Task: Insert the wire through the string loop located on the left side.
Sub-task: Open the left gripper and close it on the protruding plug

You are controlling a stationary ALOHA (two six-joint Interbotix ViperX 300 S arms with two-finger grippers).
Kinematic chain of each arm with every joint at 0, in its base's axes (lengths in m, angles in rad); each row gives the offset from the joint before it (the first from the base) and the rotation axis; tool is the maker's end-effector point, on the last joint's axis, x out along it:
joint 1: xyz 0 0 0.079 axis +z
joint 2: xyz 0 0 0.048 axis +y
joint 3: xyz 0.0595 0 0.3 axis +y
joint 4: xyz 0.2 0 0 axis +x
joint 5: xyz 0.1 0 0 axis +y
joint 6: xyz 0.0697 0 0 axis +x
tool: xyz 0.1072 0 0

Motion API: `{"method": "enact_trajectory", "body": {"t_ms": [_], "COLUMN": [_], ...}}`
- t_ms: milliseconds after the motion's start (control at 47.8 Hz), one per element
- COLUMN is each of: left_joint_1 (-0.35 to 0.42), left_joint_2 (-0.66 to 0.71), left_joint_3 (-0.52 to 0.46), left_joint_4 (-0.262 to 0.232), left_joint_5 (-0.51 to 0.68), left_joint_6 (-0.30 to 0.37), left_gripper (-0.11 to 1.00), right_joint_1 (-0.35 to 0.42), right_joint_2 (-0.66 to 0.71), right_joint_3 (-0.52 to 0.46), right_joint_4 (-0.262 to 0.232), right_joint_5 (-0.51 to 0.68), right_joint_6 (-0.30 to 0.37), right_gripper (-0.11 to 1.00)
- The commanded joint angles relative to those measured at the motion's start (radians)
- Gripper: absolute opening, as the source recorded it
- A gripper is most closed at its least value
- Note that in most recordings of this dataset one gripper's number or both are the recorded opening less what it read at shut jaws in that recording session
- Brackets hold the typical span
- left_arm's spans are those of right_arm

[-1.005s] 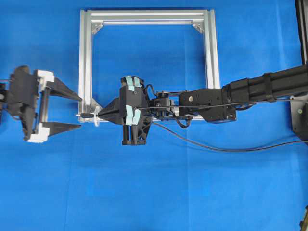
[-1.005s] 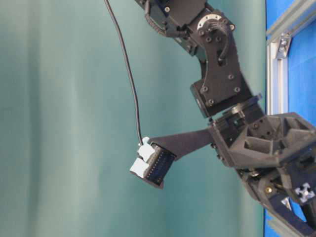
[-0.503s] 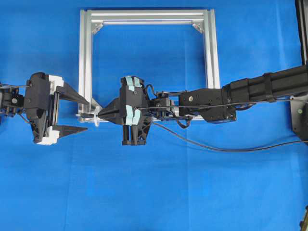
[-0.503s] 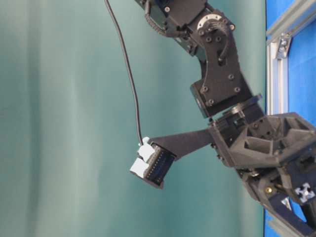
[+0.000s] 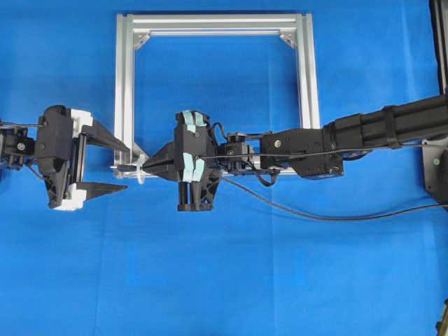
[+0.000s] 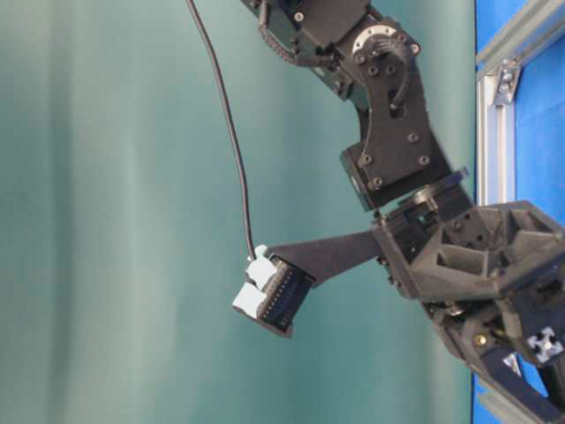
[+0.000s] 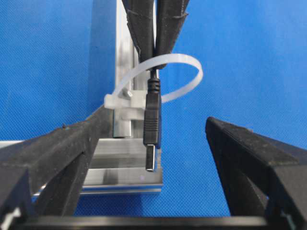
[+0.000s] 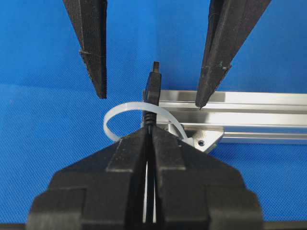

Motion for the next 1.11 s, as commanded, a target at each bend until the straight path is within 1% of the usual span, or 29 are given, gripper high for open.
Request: {"method": "enact_trajectory", "body": {"t_ms": [0,63,126,272,335,901,942,984,1026,1089], "left_joint_1": [-0.002,-0.002,-0.003,-0.006,-0.006,-0.006,-0.006,-0.006,-0.006,-0.006], "left_joint_2": [-0.005,-0.006,-0.006,-0.006,-0.005,-0.006,-0.006,-0.008,-0.008,-0.008], "left_joint_3": [-0.012,-0.014,-0.014,-0.014,-0.014,-0.011,-0.011,-0.011,-0.012,-0.012], "left_joint_4": [0.002,0.002,0.003,0.003,0.003,0.003,0.003,0.003,0.003,0.003], "left_joint_5": [-0.011,-0.011,-0.011,-0.009,-0.009,-0.002,0.000,0.000,0.003,0.009], "left_joint_6": [0.002,0.002,0.006,0.006,0.005,0.002,0.002,0.002,0.002,0.002], "left_gripper": [0.85,0.79,0.68,0.23,0.08,0.08,0.08,0.08,0.08,0.08], "right_joint_1": [0.000,0.002,0.000,0.002,0.002,0.002,0.003,0.002,0.003,0.003], "right_joint_2": [-0.018,-0.020,-0.018,-0.020,-0.018,-0.020,-0.020,-0.020,-0.020,-0.020], "right_joint_3": [-0.020,-0.020,-0.020,-0.018,-0.018,-0.015,-0.015,-0.015,-0.015,-0.015], "right_joint_4": [0.003,0.003,0.002,0.003,0.003,-0.003,0.002,0.002,0.003,0.009], "right_joint_5": [-0.003,-0.003,-0.003,-0.003,-0.003,0.002,0.005,0.008,0.012,0.017], "right_joint_6": [0.002,0.002,0.002,0.002,0.002,0.002,0.002,0.005,0.005,0.008], "right_gripper": [0.00,0.00,0.00,0.00,0.00,0.01,0.05,0.12,0.22,0.41]}}
